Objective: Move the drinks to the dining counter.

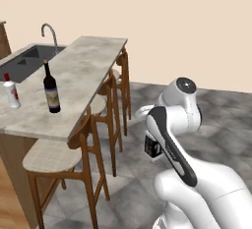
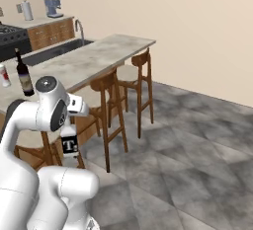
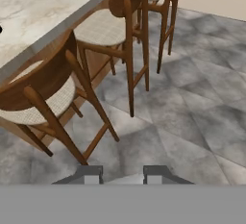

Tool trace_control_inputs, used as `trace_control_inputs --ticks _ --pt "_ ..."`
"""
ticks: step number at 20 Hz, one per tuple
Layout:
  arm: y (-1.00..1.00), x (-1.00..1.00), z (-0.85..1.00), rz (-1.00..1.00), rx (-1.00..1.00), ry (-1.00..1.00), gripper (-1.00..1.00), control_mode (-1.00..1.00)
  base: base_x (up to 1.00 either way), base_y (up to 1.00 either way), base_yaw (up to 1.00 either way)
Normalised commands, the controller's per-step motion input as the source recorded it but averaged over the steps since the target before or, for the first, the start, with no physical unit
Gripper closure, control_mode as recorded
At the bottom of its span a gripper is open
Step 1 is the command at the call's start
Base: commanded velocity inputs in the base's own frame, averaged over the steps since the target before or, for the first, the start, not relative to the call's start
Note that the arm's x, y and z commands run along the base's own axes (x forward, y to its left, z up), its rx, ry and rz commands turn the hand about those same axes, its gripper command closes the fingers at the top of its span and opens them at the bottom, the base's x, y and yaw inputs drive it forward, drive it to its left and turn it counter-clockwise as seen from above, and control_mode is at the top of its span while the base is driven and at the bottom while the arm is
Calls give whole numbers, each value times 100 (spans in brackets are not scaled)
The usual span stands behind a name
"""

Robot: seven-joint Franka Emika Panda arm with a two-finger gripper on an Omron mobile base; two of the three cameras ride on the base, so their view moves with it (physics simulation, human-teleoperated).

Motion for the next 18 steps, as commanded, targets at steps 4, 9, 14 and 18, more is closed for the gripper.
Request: trace_control_inputs --ticks 4,9,14,18 --pt "0 0 0 0 0 0 100 100 69 0 4" --pt "0 0 0 0 0 0 100 100 58 19 0" --pt "0 0 0 0 0 0 100 100 47 39 -5" --pt "0 0 0 0 0 0 100 100 43 42 -11"
